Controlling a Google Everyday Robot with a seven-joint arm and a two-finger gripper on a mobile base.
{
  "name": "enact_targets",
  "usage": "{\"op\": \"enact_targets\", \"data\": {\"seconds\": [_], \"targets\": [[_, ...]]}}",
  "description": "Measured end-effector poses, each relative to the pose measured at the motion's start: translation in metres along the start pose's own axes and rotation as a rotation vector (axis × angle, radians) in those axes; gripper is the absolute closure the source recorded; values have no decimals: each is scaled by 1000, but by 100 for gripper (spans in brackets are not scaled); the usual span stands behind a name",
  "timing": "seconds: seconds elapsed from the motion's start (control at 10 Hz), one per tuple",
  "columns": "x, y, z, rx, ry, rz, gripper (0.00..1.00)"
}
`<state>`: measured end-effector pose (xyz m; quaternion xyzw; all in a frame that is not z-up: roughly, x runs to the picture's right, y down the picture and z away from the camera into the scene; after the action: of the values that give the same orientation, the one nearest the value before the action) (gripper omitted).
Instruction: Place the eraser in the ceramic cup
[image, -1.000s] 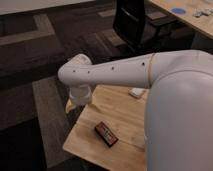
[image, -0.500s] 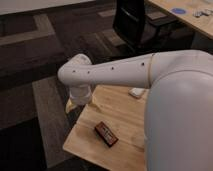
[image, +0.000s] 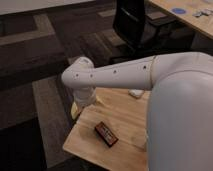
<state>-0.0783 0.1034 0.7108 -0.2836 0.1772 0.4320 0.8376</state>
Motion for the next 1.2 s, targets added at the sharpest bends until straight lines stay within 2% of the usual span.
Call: {"op": "enact_targets", "data": {"seconds": [0.2,0.3,1.1,1.2], "targets": [[14,-5,-6,28,26,-191,20],[20,-8,-8,37,43,-258,20],[20,-8,-7,38,43,-262,20],[17,-12,4,35,58,-251,20]]}}
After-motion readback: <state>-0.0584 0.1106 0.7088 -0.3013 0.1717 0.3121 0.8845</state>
